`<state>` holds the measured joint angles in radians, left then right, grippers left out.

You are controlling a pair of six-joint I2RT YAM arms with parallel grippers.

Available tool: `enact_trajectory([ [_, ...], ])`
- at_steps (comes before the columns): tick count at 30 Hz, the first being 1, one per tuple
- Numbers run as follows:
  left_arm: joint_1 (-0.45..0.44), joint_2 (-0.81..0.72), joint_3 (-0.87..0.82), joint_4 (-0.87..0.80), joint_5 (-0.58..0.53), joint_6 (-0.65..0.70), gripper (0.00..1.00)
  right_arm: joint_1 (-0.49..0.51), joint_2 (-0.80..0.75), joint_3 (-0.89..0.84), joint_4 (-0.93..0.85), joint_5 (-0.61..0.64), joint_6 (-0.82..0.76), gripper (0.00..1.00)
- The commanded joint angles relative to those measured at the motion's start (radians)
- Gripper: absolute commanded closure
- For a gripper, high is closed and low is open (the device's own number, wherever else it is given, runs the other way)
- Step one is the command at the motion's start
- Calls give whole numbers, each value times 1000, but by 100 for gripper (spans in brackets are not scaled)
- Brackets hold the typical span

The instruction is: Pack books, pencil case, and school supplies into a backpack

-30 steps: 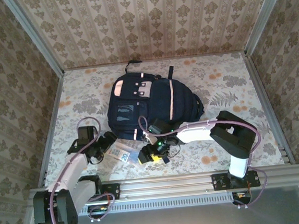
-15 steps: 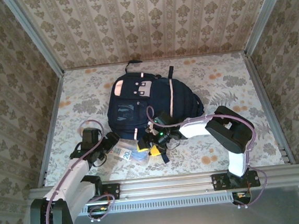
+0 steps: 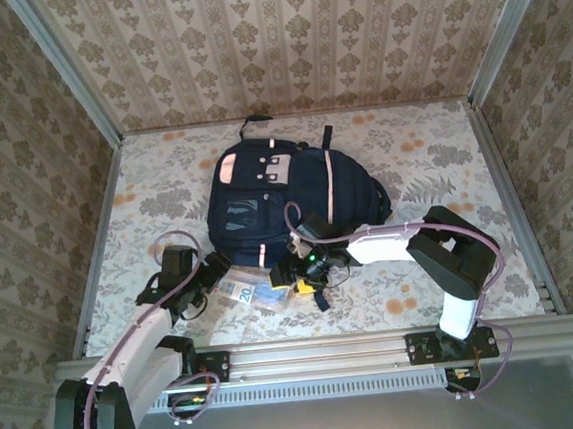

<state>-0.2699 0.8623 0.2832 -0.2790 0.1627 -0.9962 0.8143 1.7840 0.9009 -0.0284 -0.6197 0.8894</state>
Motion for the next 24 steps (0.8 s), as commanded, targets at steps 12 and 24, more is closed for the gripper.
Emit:
enact_trajectory([
  [12,-46,17,-70,-97,96,-58,13,-20,85,40,118,46,63,19],
  [24,-75,-30,-64,-104,106,-94,13,-14,131,62,240,-33,138,55],
])
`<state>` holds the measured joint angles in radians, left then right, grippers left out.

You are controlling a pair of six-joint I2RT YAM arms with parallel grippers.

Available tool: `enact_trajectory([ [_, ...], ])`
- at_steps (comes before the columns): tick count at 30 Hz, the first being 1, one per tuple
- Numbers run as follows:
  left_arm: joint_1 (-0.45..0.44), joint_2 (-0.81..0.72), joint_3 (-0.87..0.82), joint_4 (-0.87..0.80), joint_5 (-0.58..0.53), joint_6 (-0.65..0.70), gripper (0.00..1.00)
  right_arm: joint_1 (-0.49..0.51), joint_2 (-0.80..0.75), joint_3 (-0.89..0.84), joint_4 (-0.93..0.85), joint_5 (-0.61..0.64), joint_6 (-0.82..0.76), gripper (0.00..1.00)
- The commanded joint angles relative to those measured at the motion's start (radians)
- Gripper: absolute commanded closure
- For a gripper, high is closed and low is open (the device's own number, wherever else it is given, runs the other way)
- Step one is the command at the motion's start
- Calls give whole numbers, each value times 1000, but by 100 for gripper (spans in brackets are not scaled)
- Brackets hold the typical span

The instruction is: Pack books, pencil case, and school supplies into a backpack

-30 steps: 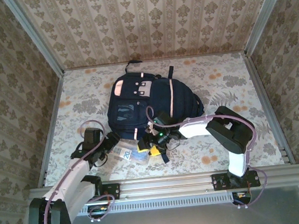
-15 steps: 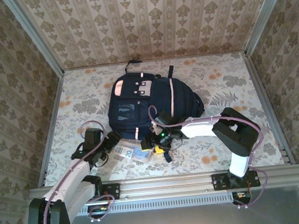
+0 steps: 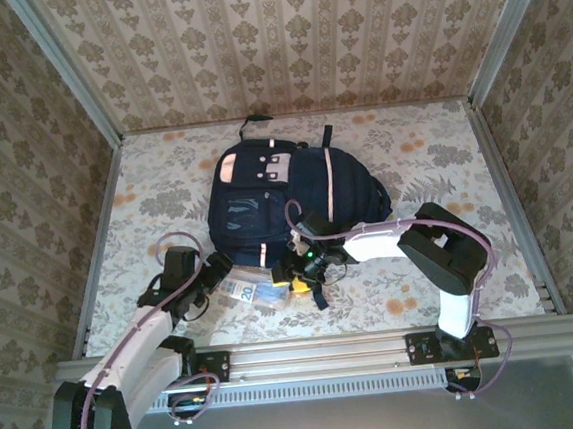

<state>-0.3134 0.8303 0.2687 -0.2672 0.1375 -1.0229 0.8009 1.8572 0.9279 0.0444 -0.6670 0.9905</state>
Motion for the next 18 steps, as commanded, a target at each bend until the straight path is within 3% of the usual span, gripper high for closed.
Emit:
enact_trajectory([
  [1,-32,-5,-48,-122,128,-69,13,-1,53,33,167,16,36,58],
  [4,-33,-40,-47,-158,111,-71,13,-6,33,27,136,35,19,60],
  [11,-32,-75,-57,-187,98,-76,13,-4,-60,12,-109,158,-103,47],
  [18,-33,-71,-57,-185,99,-78,13,-3,-103,-43,-156,209,-109,43],
])
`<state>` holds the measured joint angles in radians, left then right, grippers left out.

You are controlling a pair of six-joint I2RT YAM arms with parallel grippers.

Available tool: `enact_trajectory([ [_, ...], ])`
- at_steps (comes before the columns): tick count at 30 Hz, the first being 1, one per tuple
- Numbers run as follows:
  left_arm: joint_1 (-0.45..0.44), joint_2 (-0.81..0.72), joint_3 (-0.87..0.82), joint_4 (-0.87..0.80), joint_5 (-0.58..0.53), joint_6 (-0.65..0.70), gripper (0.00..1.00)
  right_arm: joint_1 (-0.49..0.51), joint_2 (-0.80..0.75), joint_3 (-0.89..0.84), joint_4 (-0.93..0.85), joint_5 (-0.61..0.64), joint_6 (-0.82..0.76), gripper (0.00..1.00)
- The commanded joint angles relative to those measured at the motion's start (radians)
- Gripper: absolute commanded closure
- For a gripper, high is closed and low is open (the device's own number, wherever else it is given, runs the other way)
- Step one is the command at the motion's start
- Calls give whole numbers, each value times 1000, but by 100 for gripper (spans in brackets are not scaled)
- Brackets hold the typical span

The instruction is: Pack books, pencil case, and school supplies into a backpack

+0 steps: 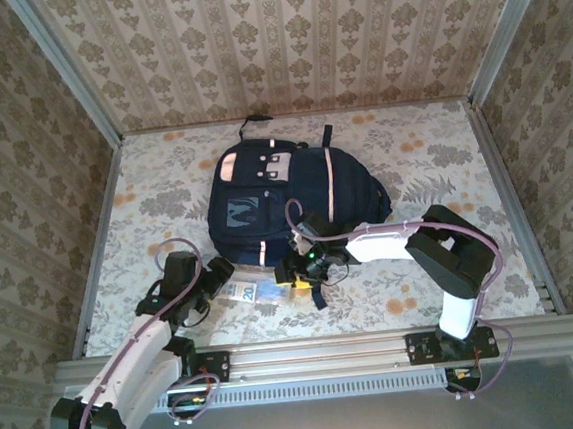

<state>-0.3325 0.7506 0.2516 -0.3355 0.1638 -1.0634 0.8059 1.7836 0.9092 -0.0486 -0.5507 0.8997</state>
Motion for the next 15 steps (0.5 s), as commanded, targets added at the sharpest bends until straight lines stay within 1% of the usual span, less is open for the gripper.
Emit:
enact_trajectory([
  [1,-13,9,-38,-117,72,-37,13,-9,-33,-26,-69,100,-19,43],
  [7,-14,0,-40,-123,77,-35,13,-7,-34,-33,-70,107,-14,42],
  [11,-14,1,-42,-121,80,-38,13,-7,0,-17,-2,87,11,42],
  [15,-13,1,-41,-119,83,-41,13,-9,36,0,127,54,73,43],
])
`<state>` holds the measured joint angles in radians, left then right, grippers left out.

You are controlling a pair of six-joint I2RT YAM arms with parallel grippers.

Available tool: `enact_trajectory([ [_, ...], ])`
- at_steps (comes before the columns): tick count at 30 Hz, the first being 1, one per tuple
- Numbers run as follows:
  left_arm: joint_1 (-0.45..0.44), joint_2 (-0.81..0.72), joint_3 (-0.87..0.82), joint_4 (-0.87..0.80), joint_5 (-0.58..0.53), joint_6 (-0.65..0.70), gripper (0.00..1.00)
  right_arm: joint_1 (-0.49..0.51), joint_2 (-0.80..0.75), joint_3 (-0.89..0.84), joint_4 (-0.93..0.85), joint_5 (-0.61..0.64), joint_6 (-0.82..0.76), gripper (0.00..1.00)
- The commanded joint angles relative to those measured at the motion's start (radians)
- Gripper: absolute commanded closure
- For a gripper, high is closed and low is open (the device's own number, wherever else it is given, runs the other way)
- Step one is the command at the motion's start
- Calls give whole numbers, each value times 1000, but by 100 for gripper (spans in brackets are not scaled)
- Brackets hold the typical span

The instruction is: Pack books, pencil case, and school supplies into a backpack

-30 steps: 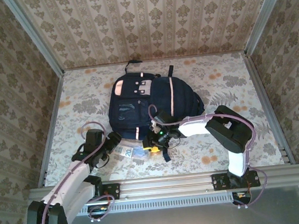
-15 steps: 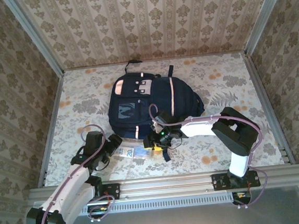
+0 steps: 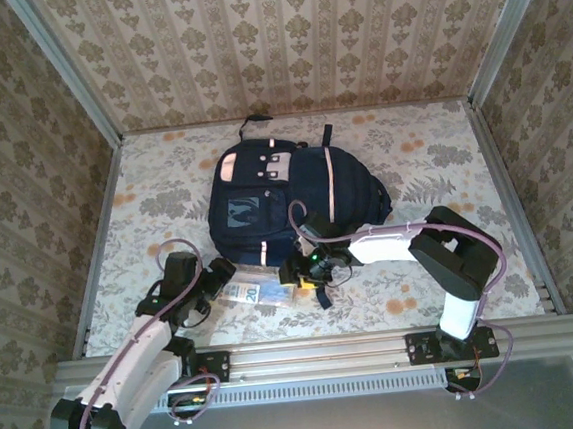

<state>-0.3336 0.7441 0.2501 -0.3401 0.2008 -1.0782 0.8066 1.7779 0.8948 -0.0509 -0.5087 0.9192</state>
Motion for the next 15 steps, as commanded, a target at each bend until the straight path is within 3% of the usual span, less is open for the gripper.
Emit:
enact_trajectory([
  [1,-13,8,-40,-114,48,-26,13,-10,48,15,167,0,68,43],
  [8,-16,-7,-53,-112,57,-35,13,-14,73,-17,368,-70,150,49],
  [12,-16,-24,-63,-99,65,-49,13,-15,73,-25,392,-77,158,59],
  [15,-17,-45,-48,-124,65,-50,13,-21,64,-30,380,-68,154,73],
])
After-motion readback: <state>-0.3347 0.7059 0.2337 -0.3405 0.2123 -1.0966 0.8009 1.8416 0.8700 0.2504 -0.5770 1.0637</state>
